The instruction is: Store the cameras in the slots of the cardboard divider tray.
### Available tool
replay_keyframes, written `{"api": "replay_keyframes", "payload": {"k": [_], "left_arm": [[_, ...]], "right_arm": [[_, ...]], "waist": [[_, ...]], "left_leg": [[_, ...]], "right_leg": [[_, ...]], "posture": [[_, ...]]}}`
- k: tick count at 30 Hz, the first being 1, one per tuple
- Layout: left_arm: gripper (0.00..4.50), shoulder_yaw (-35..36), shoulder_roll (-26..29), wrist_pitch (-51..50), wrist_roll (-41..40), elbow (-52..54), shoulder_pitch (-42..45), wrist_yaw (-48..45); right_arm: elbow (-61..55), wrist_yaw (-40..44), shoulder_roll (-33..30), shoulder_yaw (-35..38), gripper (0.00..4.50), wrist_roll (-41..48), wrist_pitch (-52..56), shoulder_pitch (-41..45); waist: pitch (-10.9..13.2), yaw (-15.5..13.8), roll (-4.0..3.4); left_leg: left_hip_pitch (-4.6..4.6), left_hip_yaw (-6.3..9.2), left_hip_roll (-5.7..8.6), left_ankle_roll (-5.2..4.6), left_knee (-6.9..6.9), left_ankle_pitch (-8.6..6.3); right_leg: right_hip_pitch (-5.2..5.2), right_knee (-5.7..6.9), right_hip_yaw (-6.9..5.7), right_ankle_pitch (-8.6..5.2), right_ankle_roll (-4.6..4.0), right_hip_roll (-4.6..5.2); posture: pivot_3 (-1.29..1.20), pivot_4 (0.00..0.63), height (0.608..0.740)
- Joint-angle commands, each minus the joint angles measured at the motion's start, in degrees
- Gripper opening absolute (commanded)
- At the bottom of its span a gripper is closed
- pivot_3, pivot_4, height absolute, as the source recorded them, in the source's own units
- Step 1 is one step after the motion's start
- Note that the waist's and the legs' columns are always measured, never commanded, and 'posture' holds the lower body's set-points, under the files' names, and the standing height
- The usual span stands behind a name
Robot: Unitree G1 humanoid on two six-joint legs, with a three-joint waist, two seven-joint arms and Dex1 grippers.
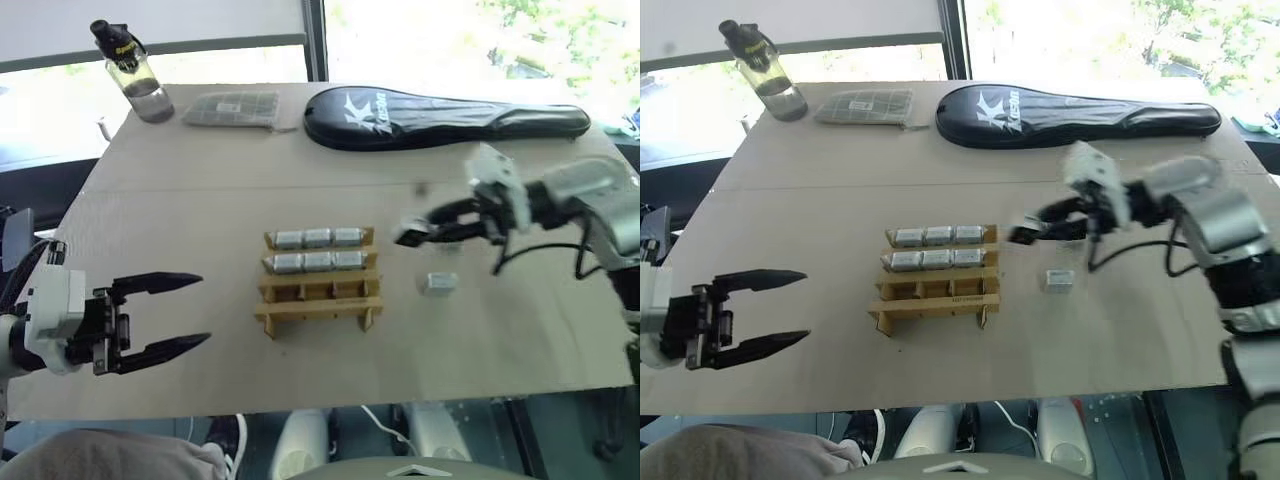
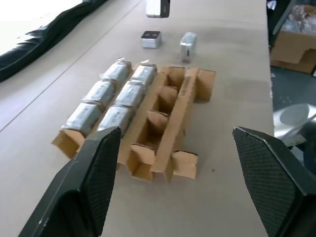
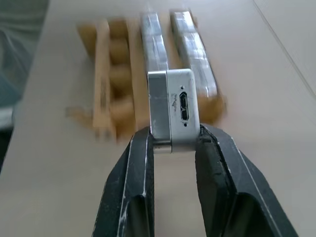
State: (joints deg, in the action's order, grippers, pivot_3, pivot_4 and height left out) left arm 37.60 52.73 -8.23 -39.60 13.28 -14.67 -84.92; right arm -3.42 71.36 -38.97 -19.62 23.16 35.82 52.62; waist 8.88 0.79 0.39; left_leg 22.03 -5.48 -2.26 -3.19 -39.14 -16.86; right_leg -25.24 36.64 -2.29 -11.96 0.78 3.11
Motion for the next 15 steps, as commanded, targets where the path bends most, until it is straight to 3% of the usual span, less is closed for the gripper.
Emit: {"api": "replay_keyframes", "payload": {"k": [1,6,15], "left_arm": [[3.74,-0.6,1.1,2.5,2.0,-3.8,2.0,-0.9],[3.74,-0.4,1.2,3.6,2.6,-6.1,2.5,-1.5],[3.74,-1.0,0.8,5.0,3.3,-8.4,3.0,-1.5]], "right_arm": [[-2.2,-9.0,9.0,-5.8,0.6,-6.0,6.4,6.4],[-5.6,-12.7,17.1,-9.4,0.6,-4.3,20.0,10.6],[-7.8,-20.2,25.7,-15.2,0.6,-5.4,30.4,11.9]], "waist": [[0.0,0.1,0.06],[-0.2,-0.2,0.32],[-0.3,0.2,0.47]], "left_leg": [[0.0,-0.05,0.01,0.0,0.0,0.0],[0.78,0.13,0.13,0.05,-0.1,0.03],[0.72,0.21,0.13,0.09,-0.1,0.01]], "right_leg": [[-0.06,0.06,0.02,-0.01,-0.02,-0.01],[-0.58,0.07,-0.2,0.11,0.13,0.07],[-0.56,0.1,-0.27,0.11,0.14,0.04]], "posture": [[0.0,0.15,0.74],[0.0,0.15,0.74],[0.0,0.15,0.74]]}}
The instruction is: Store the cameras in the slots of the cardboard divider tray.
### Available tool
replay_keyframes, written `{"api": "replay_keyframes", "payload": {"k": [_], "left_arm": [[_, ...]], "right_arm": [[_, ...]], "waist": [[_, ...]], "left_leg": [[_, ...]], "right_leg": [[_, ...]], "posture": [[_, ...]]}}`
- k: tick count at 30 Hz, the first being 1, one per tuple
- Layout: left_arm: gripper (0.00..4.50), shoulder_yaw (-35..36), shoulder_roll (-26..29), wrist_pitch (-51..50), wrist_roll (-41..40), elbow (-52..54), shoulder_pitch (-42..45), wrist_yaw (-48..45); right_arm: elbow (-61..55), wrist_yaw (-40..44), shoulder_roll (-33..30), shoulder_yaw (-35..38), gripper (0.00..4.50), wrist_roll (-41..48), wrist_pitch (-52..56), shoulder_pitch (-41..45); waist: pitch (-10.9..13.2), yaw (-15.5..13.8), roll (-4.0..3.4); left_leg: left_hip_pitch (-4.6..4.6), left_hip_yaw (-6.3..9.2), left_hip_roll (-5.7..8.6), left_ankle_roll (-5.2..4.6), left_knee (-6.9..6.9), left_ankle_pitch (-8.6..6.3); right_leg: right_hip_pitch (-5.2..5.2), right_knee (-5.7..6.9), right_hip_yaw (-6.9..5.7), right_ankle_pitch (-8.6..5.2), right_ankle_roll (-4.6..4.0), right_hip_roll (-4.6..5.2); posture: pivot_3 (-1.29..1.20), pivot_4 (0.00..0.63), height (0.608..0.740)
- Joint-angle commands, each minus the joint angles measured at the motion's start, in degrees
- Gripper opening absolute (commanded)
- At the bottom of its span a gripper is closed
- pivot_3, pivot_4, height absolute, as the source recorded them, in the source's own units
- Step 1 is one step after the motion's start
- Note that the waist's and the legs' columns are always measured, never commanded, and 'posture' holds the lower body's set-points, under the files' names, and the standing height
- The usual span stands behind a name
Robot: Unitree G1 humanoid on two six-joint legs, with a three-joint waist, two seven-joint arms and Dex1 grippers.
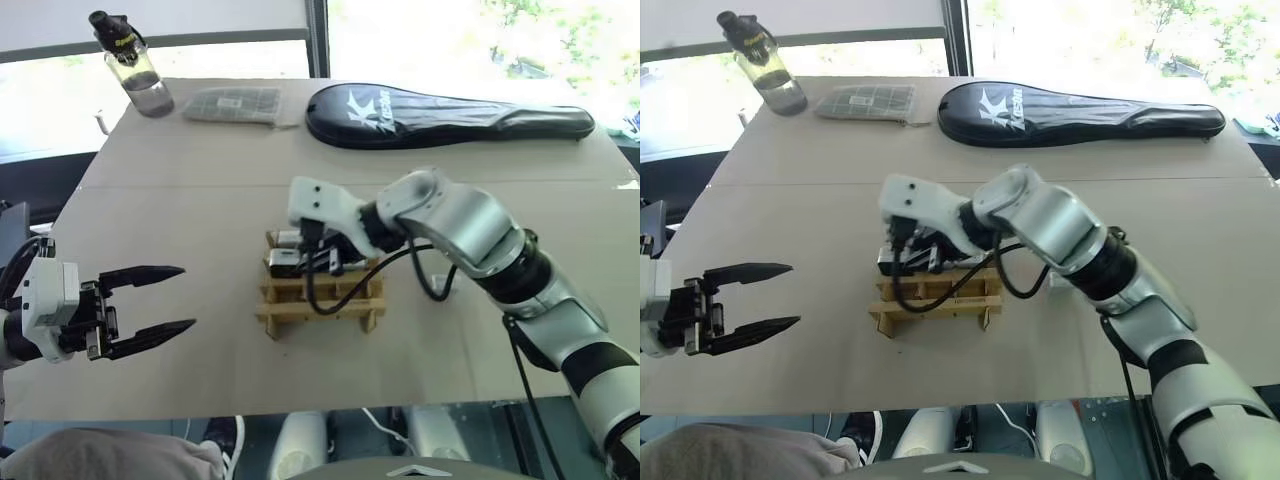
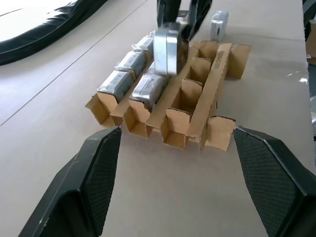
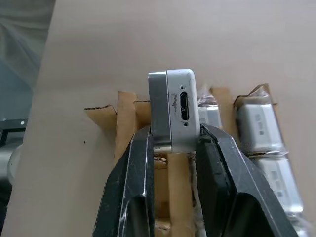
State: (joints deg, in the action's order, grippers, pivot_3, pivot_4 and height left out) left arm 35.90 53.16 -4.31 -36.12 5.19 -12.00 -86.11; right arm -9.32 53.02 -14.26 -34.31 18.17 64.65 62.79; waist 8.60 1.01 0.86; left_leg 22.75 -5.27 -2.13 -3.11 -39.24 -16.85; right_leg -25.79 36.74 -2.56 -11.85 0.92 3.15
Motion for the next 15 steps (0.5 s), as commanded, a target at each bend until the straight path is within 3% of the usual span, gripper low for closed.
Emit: {"api": "replay_keyframes", "payload": {"k": [1,15], "left_arm": [[3.74,0.6,0.3,1.2,-0.1,-0.5,0.5,-0.3],[3.74,-1.0,1.3,0.9,-0.2,-1.7,2.3,-0.6]], "right_arm": [[-1.3,-2.3,1.2,-1.1,0.6,-0.8,1.8,1.8],[0.9,-3.1,1.7,-5.9,0.6,-1.7,0.4,0.2]], "waist": [[0.0,0.0,0.0],[-0.1,0.1,0.15]], "left_leg": [[-0.02,0.05,-0.01,0.03,0.0,0.02],[0.0,0.16,-0.01,0.11,0.02,0.07]], "right_leg": [[0.0,0.02,-0.03,0.0,0.0,-0.02],[0.02,0.02,-0.12,0.0,-0.01,-0.03]], "posture": [[0.0,0.15,0.74],[0.0,0.15,0.74]]}}
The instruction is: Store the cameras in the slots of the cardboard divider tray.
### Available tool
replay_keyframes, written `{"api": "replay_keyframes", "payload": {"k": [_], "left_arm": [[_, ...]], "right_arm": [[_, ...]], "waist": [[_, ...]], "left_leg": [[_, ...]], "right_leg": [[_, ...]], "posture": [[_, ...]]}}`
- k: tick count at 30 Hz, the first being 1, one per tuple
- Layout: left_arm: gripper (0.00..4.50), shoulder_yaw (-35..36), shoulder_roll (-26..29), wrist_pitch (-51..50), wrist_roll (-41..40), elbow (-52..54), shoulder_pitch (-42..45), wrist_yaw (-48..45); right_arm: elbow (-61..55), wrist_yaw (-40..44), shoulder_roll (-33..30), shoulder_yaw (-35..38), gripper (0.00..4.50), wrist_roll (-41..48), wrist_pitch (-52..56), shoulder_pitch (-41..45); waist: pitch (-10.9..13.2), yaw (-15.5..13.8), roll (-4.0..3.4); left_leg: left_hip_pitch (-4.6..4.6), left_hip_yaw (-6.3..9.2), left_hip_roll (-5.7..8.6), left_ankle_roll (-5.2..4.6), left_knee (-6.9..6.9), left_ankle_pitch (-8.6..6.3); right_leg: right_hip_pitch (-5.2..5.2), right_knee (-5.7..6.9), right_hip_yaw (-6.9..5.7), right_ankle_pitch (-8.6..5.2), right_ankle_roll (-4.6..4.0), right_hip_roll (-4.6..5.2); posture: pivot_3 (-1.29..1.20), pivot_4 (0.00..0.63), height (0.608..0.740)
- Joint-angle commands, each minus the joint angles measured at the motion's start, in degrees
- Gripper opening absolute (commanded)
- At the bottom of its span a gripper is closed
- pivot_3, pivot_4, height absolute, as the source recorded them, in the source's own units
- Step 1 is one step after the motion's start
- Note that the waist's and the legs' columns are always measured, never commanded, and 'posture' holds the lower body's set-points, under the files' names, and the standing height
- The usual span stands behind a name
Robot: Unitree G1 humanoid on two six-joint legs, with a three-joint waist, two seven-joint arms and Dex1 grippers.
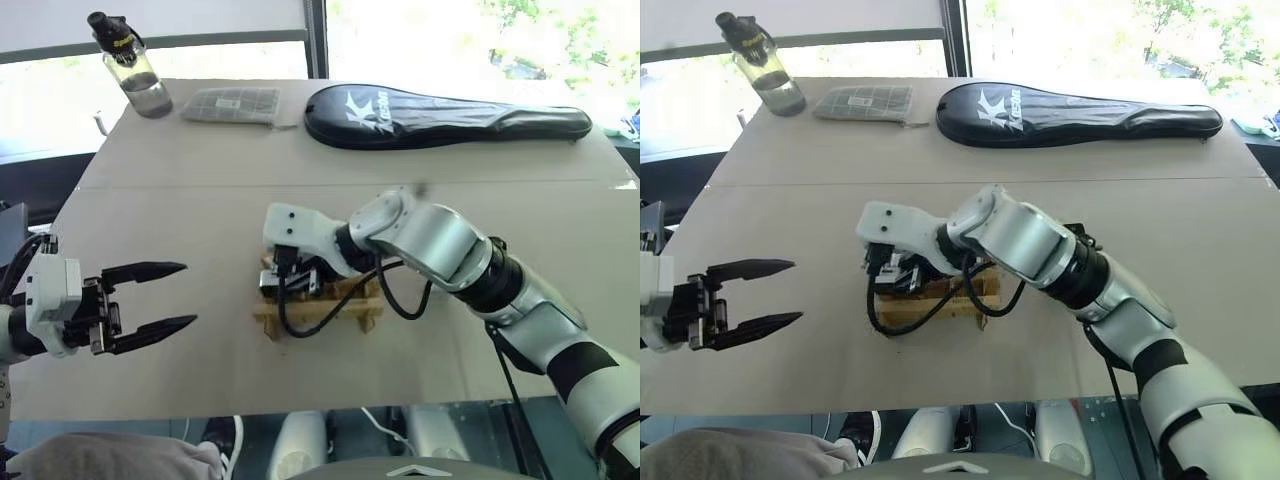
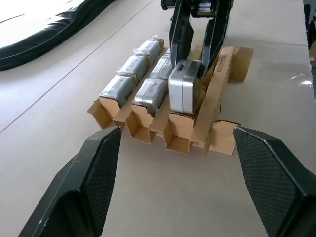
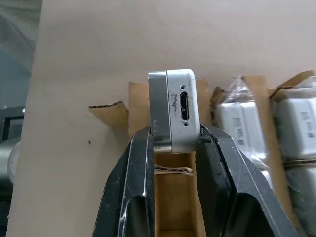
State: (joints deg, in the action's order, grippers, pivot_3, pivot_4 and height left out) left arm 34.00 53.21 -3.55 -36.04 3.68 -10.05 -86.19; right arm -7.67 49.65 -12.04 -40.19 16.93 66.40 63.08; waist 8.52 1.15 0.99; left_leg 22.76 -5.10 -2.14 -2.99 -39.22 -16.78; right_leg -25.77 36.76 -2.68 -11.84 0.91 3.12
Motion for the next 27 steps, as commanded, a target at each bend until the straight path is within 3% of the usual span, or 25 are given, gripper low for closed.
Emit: {"api": "replay_keyframes", "payload": {"k": [1,16,17,18,20,27], "left_arm": [[3.74,0.9,1.3,0.1,-0.2,-0.4,0.4,-0.6],[3.74,1.1,1.6,0.0,-0.1,-0.2,0.6,-0.3],[3.74,1.1,1.6,0.0,-0.1,-0.2,0.6,-0.3],[3.74,1.1,1.6,0.0,-0.1,-0.2,0.5,-0.3],[3.74,1.0,1.5,-0.1,-0.1,0.0,0.6,-0.1],[3.74,0.1,1.6,0.0,0.0,-0.5,1.5,-0.2]], "right_arm": [[-0.8,0.4,-0.6,-0.3,0.6,-0.3,-1.5,-0.3],[3.4,2.7,-1.2,-5.4,0.6,-4.7,-9.6,-1.8],[3.1,3.1,-1.1,-4.9,1.61,-4.2,-9.3,-2.0],[2.9,3.0,-0.6,-3.3,1.74,-3.4,-8.7,-2.1],[2.5,3.4,-0.5,0.5,2.61,-1.5,-8.2,-2.8],[-5.0,9.3,-8.2,17.0,2.61,9.2,-7.6,-6.6]], "waist": [[0.0,0.0,0.03],[0.0,0.0,0.04],[0.0,0.0,0.04],[0.0,0.0,0.04],[0.0,0.0,0.04],[0.0,-0.3,0.05]], "left_leg": [[0.0,0.0,0.0,0.0,0.0,0.0],[0.0,0.05,0.01,0.0,-0.01,0.0],[0.0,0.06,0.0,0.0,-0.01,0.0],[0.0,0.07,0.0,0.0,-0.01,0.0],[0.0,0.09,0.0,0.0,-0.01,0.0],[0.04,0.11,0.02,0.0,-0.02,0.0]], "right_leg": [[0.0,0.0,0.0,0.0,0.0,0.0],[0.03,0.0,-0.04,0.0,0.0,0.01],[0.03,0.0,-0.04,0.0,0.0,0.0],[0.03,0.01,-0.05,0.0,0.0,0.0],[0.03,0.0,-0.07,0.0,0.0,0.0],[0.09,-0.07,-0.11,0.0,0.01,0.05]], "posture": [[0.0,0.15,0.74],[0.0,0.15,0.74],[0.0,0.15,0.74],[0.0,0.15,0.74],[0.0,0.15,0.74],[0.0,0.15,0.74]]}}
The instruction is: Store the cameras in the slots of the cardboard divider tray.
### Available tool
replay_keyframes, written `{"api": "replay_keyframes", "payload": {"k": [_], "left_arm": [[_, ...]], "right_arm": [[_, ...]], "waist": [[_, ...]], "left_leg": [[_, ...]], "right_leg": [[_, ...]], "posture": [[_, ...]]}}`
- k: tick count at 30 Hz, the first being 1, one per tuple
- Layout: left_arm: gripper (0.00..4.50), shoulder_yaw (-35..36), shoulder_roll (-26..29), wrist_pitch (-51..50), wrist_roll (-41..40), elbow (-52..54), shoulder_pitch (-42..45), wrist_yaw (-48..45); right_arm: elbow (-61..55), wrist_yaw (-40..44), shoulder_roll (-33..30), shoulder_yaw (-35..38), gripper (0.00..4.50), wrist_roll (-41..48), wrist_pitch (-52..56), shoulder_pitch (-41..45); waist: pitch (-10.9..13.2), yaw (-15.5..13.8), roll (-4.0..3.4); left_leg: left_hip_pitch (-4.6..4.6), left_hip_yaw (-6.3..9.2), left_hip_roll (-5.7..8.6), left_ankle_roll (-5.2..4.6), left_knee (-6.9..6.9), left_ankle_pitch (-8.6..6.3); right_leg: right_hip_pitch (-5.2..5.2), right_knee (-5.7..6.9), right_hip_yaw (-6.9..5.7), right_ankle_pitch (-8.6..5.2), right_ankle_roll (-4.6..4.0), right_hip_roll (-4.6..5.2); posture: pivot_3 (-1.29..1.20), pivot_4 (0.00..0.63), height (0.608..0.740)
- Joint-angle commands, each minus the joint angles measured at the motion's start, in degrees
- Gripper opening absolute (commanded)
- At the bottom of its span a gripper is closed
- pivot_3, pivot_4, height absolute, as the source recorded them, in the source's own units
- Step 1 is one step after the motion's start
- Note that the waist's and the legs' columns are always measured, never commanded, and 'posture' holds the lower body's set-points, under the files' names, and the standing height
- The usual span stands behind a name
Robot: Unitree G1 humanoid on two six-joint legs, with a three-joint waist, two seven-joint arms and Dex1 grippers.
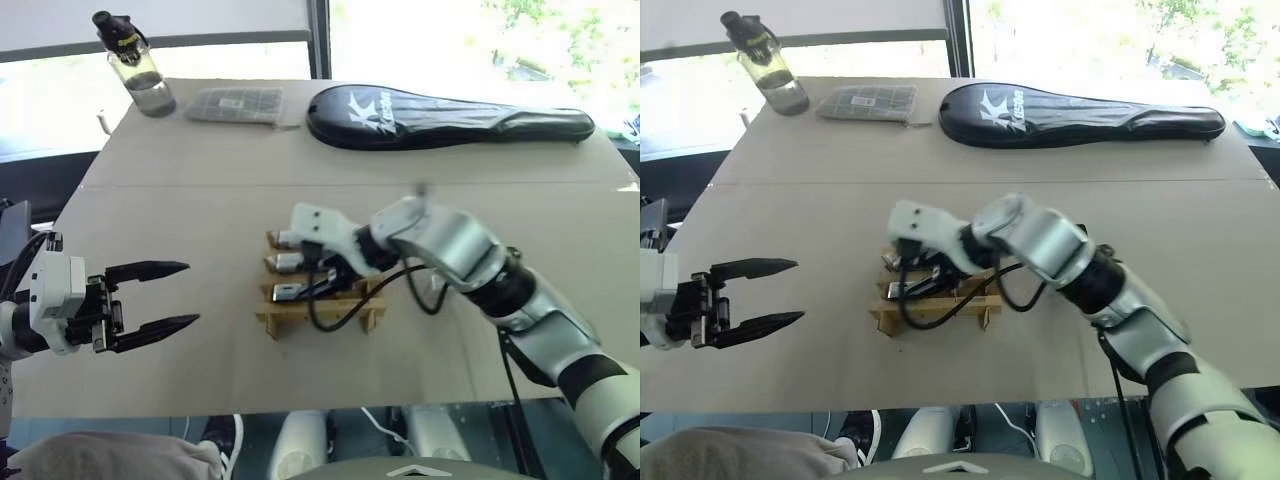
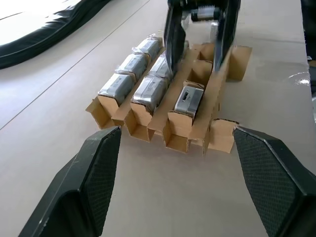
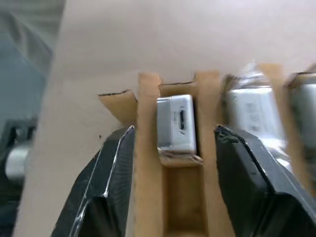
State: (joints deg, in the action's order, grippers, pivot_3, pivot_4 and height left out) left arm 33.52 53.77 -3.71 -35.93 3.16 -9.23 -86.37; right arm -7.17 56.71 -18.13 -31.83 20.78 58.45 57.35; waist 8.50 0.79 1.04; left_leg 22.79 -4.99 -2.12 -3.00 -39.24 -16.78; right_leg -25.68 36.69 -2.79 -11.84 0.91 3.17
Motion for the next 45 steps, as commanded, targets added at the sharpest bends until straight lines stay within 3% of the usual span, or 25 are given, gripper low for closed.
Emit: {"api": "replay_keyframes", "payload": {"k": [1,7,12,17,45], "left_arm": [[3.74,0.4,1.1,0.2,0.0,-0.2,0.9,-0.1],[3.74,-0.1,1.0,0.1,0.0,-0.4,1.6,-0.4],[3.74,-2.0,1.2,0.1,0.1,-1.0,3.5,-1.0],[3.74,-3.6,1.3,0.3,0.3,-1.7,5.1,-1.3],[3.74,-2.8,1.7,0.5,0.4,-1.4,4.5,-1.7]], "right_arm": [[-6.9,2.8,-3.7,11.5,2.61,6.8,0.1,-1.9],[-12.6,7.8,-16.1,19.0,2.61,9.7,-5.4,-10.0],[-11.3,15.2,-31.1,28.7,2.61,5.9,-21.6,-29.0],[-6.4,16.4,-40.2,23.3,2.61,-7.4,-36.9,-36.4],[-3.2,16.9,-35.3,19.1,2.61,-10.7,-35.2,-31.0]], "waist": [[0.0,0.0,0.0],[0.0,0.0,0.0],[0.0,-0.6,-0.01],[0.0,0.1,-0.01],[0.0,-0.2,0.01]], "left_leg": [[0.0,0.01,0.0,0.0,0.0,0.0],[0.01,0.11,-0.01,-0.01,0.03,0.0],[0.01,0.23,0.01,-0.02,0.04,-0.01],[-0.11,-0.04,-0.04,-0.03,-0.01,0.0],[-0.24,-0.33,-0.1,-0.01,-0.02,0.0]], "right_leg": [[0.0,-0.01,-0.01,0.0,0.0,0.0],[0.05,-0.05,-0.11,0.0,0.0,-0.01],[0.11,-0.1,-0.18,-0.02,0.02,-0.03],[0.09,-0.09,0.09,-0.03,0.05,-0.13],[0.07,-0.03,0.35,-0.04,0.03,-0.21]], "posture": [[0.0,0.15,0.74],[0.0,0.15,0.74],[0.0,0.15,0.74],[0.0,0.15,0.74],[0.0,0.15,0.74]]}}
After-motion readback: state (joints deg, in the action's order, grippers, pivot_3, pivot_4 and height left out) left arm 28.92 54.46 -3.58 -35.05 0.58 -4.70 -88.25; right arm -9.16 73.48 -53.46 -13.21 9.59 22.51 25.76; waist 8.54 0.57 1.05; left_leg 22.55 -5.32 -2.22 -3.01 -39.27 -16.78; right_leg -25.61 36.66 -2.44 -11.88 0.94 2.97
